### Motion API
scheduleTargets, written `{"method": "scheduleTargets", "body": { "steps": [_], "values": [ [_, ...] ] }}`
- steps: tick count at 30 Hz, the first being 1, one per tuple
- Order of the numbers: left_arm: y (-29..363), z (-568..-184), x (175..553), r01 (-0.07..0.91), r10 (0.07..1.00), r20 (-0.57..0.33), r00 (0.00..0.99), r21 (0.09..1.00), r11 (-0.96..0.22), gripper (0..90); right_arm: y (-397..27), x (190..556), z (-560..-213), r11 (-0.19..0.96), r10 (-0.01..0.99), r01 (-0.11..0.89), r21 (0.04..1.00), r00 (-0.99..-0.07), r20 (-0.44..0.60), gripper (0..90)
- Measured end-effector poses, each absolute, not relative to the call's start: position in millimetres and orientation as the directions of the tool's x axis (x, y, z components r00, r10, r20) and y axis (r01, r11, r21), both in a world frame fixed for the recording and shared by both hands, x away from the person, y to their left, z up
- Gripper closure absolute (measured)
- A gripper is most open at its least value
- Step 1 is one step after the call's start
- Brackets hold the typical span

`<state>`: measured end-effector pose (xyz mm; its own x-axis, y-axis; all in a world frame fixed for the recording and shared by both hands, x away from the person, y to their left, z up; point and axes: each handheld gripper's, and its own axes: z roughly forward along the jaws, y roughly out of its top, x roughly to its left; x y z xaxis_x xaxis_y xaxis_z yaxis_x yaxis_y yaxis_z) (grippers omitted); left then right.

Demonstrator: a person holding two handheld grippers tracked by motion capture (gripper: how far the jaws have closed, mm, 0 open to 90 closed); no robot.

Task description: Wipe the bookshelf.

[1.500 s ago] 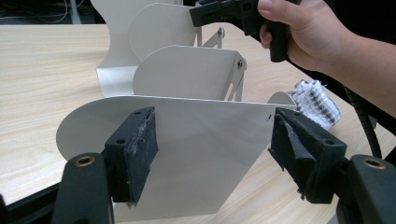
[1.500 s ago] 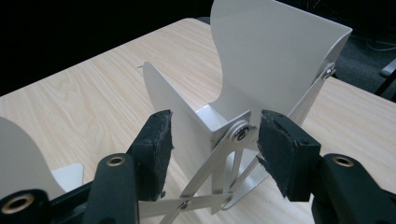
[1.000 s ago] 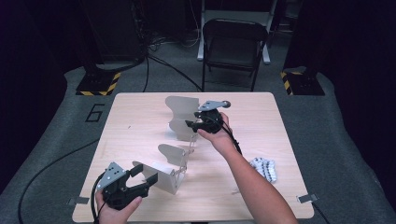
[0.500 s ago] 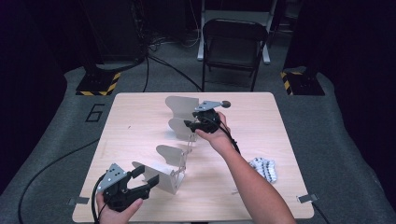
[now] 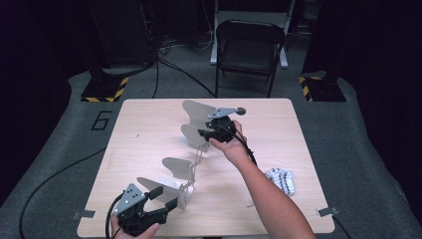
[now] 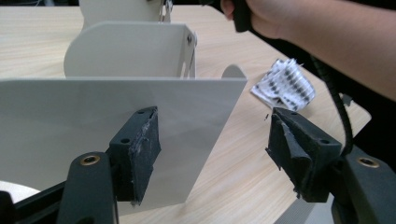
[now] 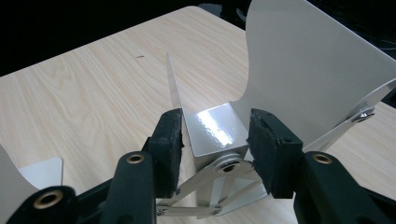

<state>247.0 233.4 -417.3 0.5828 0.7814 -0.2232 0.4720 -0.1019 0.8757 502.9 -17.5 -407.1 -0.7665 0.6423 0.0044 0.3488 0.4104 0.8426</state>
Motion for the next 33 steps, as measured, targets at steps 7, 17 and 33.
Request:
{"method": "scheduleTargets", "body": {
  "steps": [7,17,33],
  "values": [
    [233,-426,248,0.484,0.820,-0.202,0.535,0.869,-0.101,29.6,-21,497,-407,0.413,0.660,0.361,0.836,-0.751,-0.002,55.9],
    [220,-429,248,0.454,0.866,-0.162,0.473,0.887,-0.081,19.2,-30,487,-406,0.402,0.682,0.373,0.836,-0.732,-0.001,56.4],
    [231,-432,262,0.471,0.874,-0.165,0.456,0.878,-0.080,25.4,-46,478,-406,0.381,0.695,0.387,0.840,-0.719,0.017,56.8]
  ]
}}
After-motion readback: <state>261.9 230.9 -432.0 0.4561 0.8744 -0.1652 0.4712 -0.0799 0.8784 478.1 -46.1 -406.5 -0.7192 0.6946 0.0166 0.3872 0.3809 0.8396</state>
